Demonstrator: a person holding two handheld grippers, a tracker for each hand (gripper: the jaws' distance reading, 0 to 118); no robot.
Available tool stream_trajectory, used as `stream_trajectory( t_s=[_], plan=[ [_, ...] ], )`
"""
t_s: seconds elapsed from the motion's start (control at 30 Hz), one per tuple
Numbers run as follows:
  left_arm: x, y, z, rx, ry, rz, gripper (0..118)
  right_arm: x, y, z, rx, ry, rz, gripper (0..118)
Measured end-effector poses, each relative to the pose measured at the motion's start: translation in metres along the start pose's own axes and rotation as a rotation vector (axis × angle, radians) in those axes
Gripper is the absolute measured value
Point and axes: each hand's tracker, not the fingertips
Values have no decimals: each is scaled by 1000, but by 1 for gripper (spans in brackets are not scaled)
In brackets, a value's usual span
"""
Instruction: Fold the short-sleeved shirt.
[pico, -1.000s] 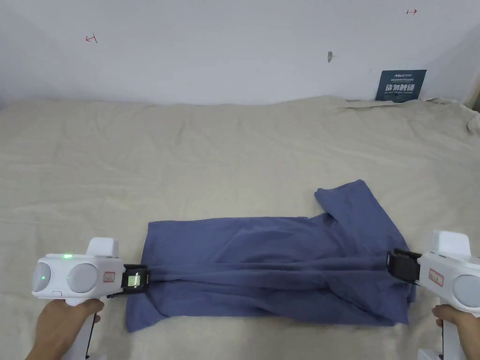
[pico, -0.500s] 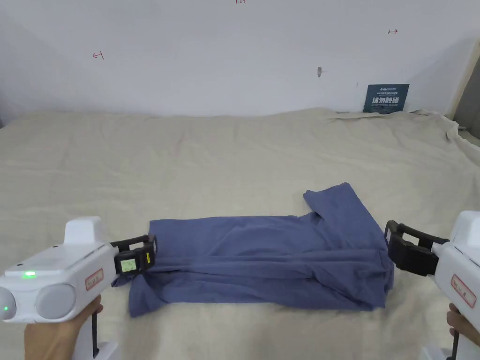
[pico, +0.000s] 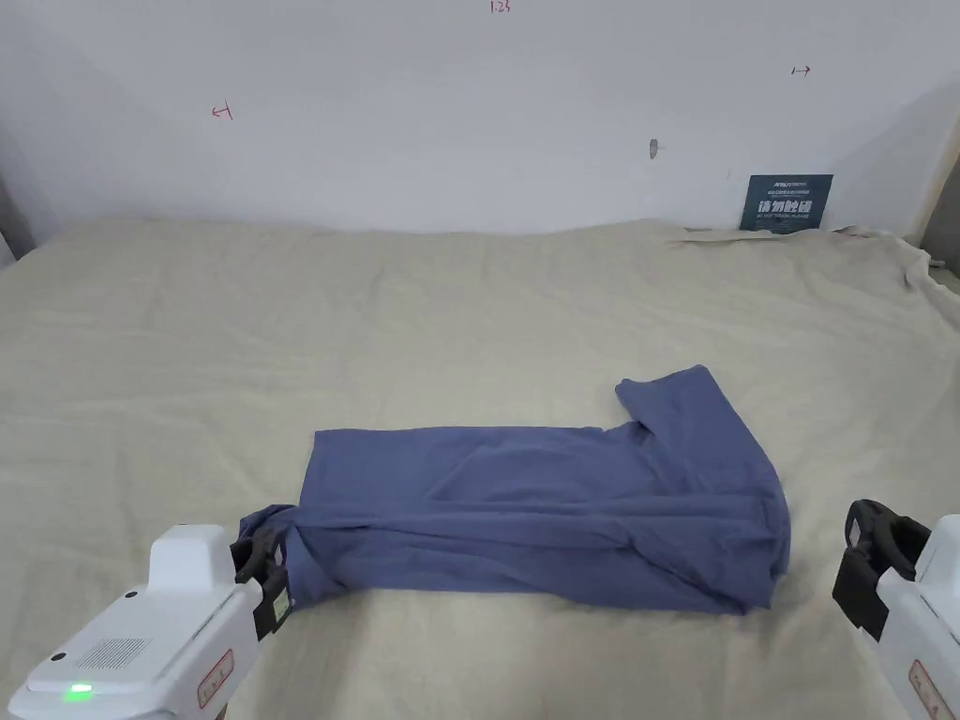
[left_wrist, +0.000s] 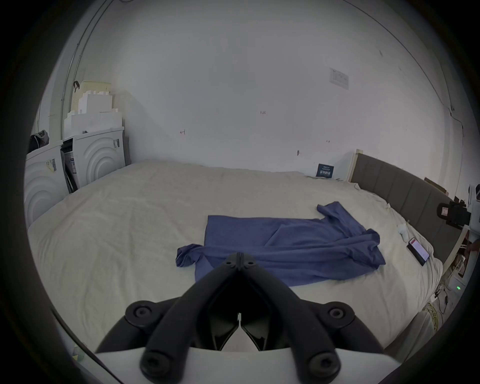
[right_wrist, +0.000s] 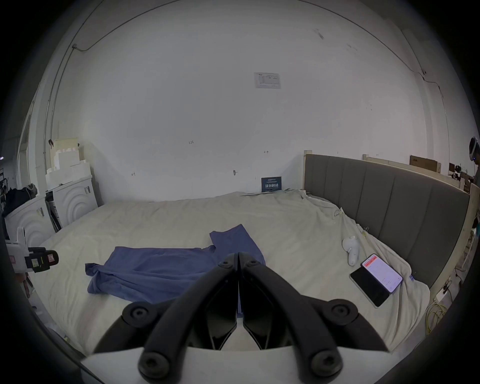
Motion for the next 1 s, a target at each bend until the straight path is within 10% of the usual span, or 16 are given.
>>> stream_trajectory(
  t_s=[0.37,0.47,0.57,0.63,0.9,1.0],
  plan=[
    [-33,7,-65,-311,30,62,0,1,-5,-14,-36,4,-16,0],
    [-42,10,-93,-395,15,106,27,1,-7,-19,-48,-1,-10,0],
    [-49,3,-125,-490,55,86,89,2,-9,-24,-60,-5,-15,0],
    [-49,-1,-142,-526,57,44,94,3,-11,-26,-68,-7,-16,0],
    [-47,-14,-184,-597,96,74,90,10,-17,-41,-107,-24,-24,0],
    [-40,-20,-187,-625,100,51,48,12,-19,-45,-115,-31,-23,0]
  ],
)
